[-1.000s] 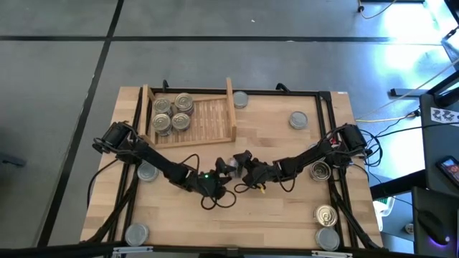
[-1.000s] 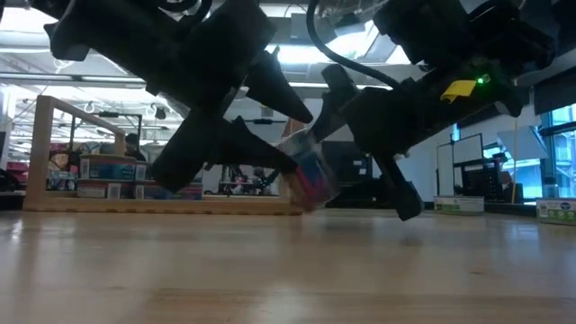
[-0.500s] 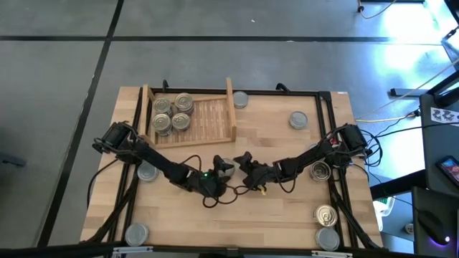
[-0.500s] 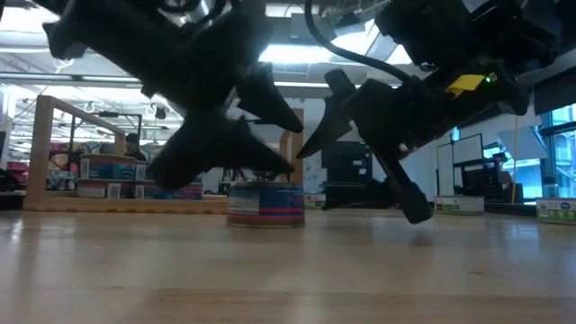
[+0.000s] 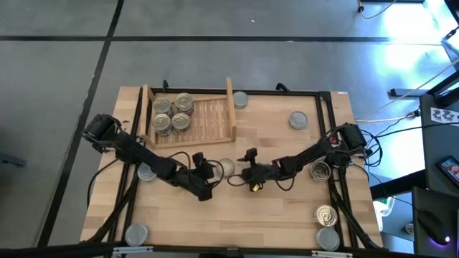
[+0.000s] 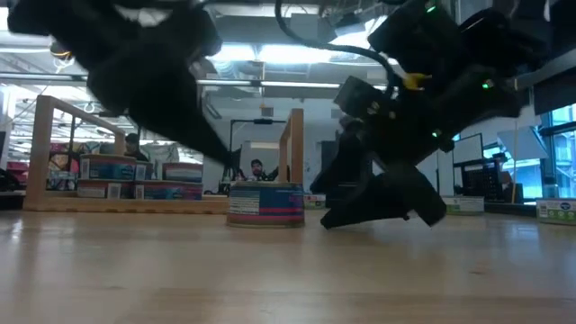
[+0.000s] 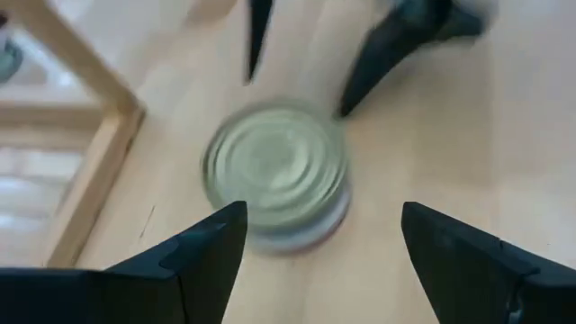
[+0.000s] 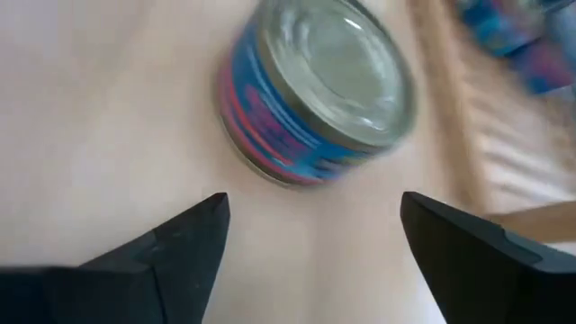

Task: Stack canned seafood by type on shelf
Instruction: Prepare the blue tuna can, then stack the blue tuna can on top of the other blue tuna can on the shelf

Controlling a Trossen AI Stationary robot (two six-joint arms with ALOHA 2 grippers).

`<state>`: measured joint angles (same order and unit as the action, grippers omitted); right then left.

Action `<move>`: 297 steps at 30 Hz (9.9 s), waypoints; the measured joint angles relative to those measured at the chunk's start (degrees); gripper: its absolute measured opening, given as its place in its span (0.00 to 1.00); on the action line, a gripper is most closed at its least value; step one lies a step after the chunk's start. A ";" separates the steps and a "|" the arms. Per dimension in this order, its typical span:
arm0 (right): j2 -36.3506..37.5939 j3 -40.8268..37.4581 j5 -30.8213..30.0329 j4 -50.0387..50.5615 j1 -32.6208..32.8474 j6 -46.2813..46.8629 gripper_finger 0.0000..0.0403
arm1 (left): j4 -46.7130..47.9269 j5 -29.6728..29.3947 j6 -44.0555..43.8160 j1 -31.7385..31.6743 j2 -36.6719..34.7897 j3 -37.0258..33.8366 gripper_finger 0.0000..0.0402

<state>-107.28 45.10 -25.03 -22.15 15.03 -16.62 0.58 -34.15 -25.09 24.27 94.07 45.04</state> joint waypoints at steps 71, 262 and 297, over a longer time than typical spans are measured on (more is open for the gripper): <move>3.98 7.63 46.20 18.46 -9.47 61.22 0.81 | -10.34 15.56 -37.61 -5.56 8.85 1.19 0.73; 11.96 9.64 9.04 31.27 5.59 19.27 0.83 | -14.22 6.61 -16.75 -1.86 7.86 1.30 0.45; 11.96 9.54 8.10 38.76 5.62 17.56 0.83 | -13.20 12.15 -18.49 -0.95 8.08 1.30 0.45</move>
<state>-95.33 54.64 -16.93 16.61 20.64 0.94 -12.62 -22.00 -43.57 23.33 102.15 46.35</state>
